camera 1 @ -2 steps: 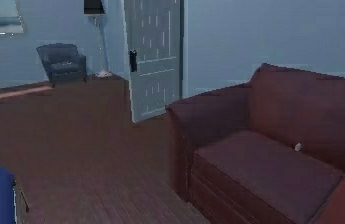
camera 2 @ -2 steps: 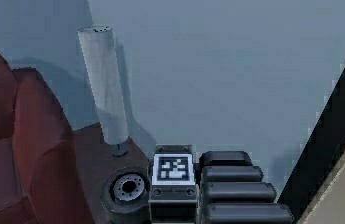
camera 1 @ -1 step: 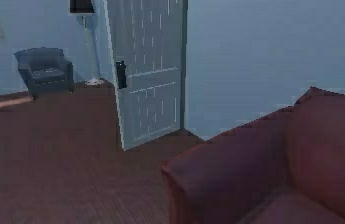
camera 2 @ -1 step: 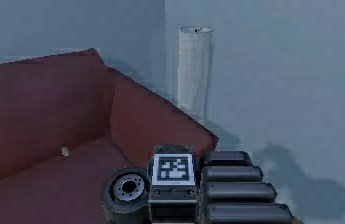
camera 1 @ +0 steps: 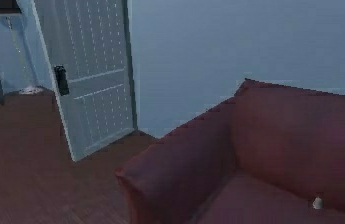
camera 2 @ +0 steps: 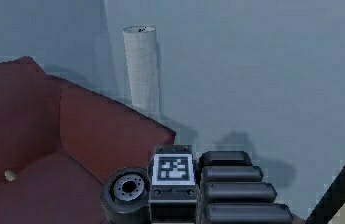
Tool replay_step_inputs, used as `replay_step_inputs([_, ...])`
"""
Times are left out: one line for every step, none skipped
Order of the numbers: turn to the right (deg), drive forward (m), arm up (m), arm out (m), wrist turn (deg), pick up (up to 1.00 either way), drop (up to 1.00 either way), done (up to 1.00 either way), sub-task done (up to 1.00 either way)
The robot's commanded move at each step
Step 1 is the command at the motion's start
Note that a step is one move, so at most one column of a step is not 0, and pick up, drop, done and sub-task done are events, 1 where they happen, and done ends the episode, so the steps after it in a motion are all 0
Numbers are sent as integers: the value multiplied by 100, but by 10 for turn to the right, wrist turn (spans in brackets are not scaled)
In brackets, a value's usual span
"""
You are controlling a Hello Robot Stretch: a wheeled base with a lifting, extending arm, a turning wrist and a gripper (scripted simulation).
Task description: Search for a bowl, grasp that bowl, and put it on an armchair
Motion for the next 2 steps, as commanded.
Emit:
replay_step_inputs([-90, 0, 0, 0, 0, 0, 0, 0, 0])
replay_step_inputs([60, 0, 0, 0, 0, 0, 0, 0, 0])
